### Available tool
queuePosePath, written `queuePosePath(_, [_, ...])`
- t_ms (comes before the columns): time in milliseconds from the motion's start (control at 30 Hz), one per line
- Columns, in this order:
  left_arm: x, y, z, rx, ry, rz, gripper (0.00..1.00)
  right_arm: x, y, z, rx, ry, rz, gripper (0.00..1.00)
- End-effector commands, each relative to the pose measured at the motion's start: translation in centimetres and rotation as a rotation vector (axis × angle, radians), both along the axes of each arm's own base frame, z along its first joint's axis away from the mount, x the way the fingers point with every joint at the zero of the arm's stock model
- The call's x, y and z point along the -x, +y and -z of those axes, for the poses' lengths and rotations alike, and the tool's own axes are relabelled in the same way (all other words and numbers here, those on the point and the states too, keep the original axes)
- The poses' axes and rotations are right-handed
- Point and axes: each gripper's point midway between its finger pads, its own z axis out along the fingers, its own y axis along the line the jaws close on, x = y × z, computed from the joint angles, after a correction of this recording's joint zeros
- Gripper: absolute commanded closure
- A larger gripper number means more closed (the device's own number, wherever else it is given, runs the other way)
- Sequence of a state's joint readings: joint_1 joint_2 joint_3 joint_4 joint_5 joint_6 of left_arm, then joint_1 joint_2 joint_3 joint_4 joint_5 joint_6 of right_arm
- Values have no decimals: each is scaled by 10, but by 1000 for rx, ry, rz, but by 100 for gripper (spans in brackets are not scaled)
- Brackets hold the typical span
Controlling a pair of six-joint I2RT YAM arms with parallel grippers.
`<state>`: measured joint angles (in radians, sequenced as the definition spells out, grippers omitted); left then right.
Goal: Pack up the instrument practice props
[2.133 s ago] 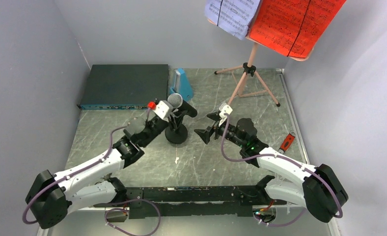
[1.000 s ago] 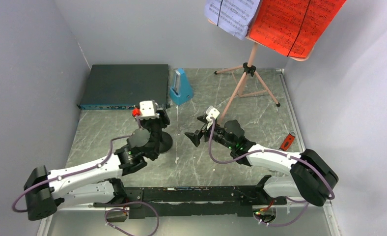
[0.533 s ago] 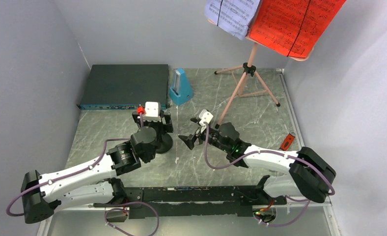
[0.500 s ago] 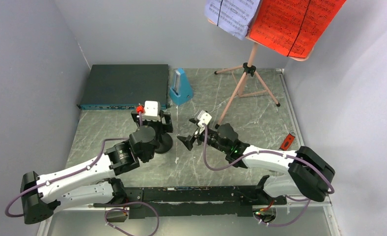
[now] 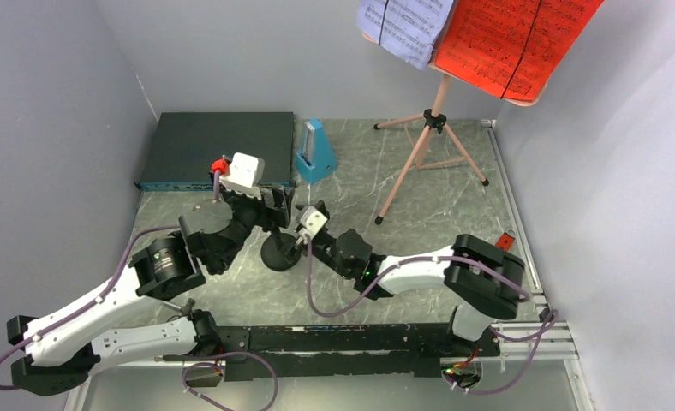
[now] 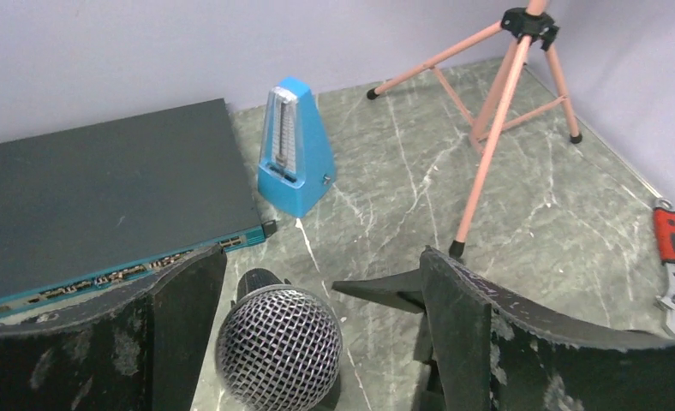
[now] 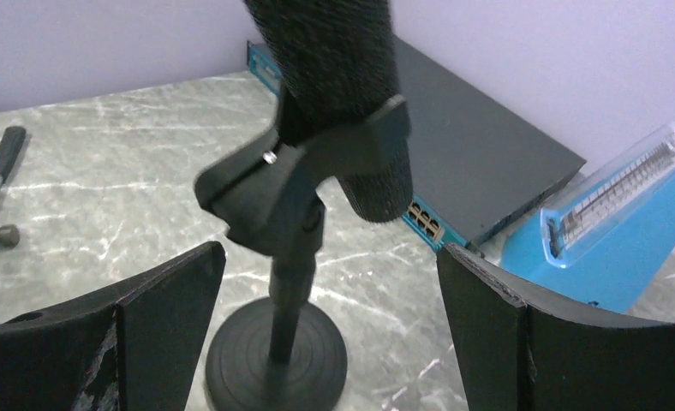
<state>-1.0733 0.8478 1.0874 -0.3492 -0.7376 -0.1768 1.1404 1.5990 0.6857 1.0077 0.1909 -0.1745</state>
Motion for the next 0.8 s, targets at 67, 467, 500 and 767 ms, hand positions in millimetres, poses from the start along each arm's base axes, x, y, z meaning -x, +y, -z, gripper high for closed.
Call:
queuePosePath(67, [13,0,-27,-23,-47,105,11,-11,22,-45,-113,-150,153,1])
queuePosePath(467, [11,4,-58,-62,-120,102,10,-18,37,-40,-100,-162,266,18])
queuePosePath(500, [10,5,-60,-73,-127,99,10,-19,37,-38,-88,-162,269,21])
queuePosePath(767, [9,9,-73,-90,-164,91,10,-11,27,-26,-44,-156,230,56])
